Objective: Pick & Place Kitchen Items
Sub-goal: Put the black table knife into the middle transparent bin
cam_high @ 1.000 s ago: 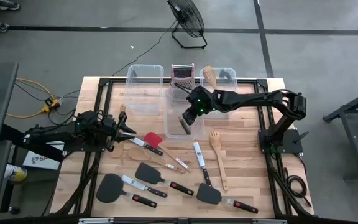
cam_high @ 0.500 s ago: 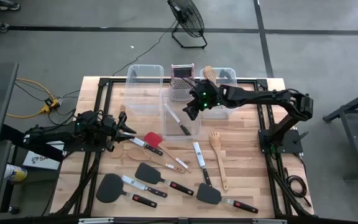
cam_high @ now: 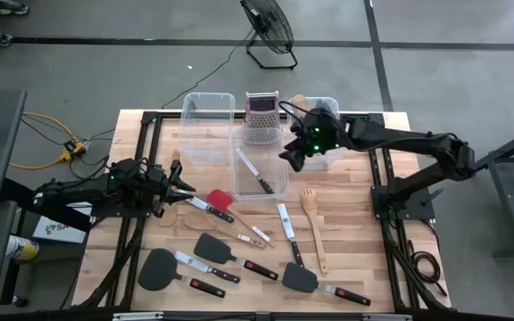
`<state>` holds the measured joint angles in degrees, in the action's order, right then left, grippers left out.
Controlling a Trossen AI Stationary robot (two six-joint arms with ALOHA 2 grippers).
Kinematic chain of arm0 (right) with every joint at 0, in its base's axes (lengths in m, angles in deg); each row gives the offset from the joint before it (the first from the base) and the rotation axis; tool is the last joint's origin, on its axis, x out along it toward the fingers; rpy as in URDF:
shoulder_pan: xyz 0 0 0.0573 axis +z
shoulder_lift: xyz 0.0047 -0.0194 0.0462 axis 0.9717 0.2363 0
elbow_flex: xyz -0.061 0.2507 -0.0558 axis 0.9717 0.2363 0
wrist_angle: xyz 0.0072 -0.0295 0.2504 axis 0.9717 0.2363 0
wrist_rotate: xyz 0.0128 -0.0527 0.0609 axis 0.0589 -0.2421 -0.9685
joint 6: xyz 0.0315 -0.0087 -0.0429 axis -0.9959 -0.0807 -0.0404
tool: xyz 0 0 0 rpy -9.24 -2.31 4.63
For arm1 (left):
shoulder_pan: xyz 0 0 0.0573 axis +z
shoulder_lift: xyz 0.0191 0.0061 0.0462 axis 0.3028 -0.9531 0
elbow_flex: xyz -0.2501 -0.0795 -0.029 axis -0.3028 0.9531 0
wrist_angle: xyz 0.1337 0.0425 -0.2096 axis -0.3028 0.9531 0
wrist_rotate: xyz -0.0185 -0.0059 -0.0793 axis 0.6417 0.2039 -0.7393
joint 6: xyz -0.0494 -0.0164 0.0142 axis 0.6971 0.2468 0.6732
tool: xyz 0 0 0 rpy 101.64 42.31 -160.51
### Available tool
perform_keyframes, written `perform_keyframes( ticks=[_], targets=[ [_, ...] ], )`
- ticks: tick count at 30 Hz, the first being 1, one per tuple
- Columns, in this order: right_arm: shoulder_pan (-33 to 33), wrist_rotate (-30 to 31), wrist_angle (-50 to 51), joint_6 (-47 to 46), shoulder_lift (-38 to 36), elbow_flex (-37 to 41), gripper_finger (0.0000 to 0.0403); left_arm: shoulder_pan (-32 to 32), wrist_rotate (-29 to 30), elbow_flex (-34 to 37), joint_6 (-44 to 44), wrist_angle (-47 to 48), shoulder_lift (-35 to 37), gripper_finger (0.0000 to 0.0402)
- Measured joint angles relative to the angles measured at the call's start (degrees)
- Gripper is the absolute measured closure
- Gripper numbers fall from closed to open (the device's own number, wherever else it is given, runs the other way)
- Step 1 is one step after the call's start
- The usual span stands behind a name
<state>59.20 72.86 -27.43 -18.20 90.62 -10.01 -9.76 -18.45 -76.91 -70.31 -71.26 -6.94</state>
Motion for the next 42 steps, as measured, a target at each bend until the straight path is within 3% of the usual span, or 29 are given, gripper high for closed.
perform_keyframes(
  ticks=[12,23,32,42],
  targets=[
    [7.2,0.5,12.9,-1.2,-6.3,0.0,0.0215,0.0,0.0,0.0,0.0,0.0,0.0,0.0312],
    [21.0,11.6,24.5,-29.1,-7.6,0.0,0.0215,0.0,0.0,0.0,0.0,0.0,0.0,0.0312],
    [34.5,15.4,26.8,-46.4,-2.3,0.0,0.0215,0.0,0.0,0.0,0.0,0.0,0.0,0.0312],
    [41.9,12.9,24.7,-56.8,9.0,0.0,0.0215,0.0,0.0,0.0,0.0,0.0,0.0,0.0312]
  ],
)
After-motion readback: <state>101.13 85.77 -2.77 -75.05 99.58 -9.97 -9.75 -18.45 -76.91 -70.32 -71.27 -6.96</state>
